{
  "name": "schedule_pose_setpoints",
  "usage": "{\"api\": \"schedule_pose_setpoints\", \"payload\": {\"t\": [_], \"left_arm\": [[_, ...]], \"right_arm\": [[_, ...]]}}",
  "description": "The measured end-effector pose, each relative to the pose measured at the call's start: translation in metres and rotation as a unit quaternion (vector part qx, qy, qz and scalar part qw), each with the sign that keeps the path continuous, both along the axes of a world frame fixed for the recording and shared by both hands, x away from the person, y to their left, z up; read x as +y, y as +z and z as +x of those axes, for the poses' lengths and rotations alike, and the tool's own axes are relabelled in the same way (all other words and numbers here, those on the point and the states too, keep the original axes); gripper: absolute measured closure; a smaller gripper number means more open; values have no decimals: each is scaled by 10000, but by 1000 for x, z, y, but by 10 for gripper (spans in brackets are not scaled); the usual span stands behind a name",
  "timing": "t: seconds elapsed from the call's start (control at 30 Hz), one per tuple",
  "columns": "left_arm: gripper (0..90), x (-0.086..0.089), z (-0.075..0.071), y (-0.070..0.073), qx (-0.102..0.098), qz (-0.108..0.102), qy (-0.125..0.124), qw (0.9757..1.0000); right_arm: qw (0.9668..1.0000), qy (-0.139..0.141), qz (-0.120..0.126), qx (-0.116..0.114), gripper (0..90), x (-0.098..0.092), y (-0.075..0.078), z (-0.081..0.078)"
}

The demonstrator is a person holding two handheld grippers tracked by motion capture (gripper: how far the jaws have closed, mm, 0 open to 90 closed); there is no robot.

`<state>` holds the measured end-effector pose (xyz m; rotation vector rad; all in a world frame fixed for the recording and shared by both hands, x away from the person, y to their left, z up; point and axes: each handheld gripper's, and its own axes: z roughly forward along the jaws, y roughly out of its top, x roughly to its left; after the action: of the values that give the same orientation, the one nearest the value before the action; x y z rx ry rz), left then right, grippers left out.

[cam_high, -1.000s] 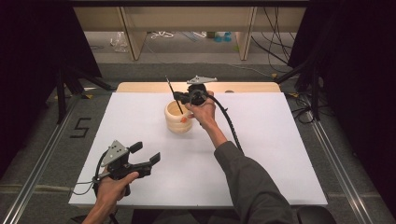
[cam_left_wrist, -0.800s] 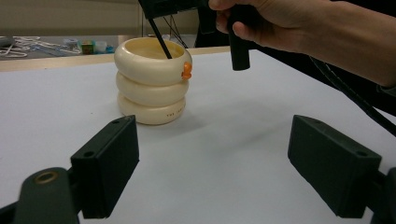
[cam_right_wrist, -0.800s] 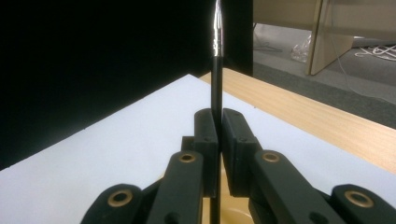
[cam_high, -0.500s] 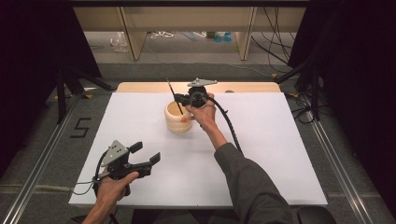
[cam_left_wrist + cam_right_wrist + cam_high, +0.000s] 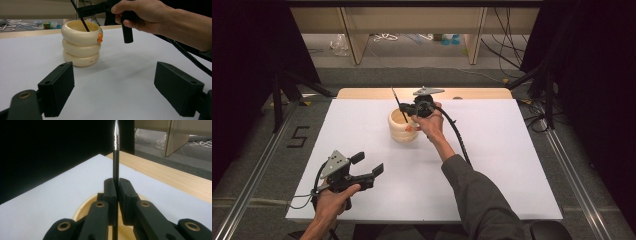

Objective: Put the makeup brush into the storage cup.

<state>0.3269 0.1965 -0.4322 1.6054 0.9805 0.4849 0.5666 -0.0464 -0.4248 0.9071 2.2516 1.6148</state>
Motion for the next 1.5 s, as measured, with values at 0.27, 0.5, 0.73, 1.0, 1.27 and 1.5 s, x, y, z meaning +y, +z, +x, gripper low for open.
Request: {"api": "schedule_pose_setpoints", "payload": {"t": [0.27, 0.5, 0.73, 1.0, 1.27, 1.5], "left_arm": [[158, 0, 0, 0, -1, 5, 3, 10000], [158, 0, 0, 0, 2, 13, -3, 10000], [158, 0, 0, 0, 14, 21, -1, 10000], [158, 0, 0, 0, 34, 40, 17, 10000], [158, 0, 0, 0, 47, 26, 23, 10000], [158, 0, 0, 0, 49, 19, 38, 10000]], "right_arm": [[9999, -31, -139, -24, 820, -2, 0, 0], [9999, -75, -114, -16, 773, -7, 4, -1], [9996, -167, -232, -34, 652, -11, 10, -5], [9989, -262, -388, 73, 486, -24, 21, -12], [9983, -357, -426, 146, 399, -33, 26, -16], [9980, -384, -456, 224, 318, -37, 31, -20]]}}
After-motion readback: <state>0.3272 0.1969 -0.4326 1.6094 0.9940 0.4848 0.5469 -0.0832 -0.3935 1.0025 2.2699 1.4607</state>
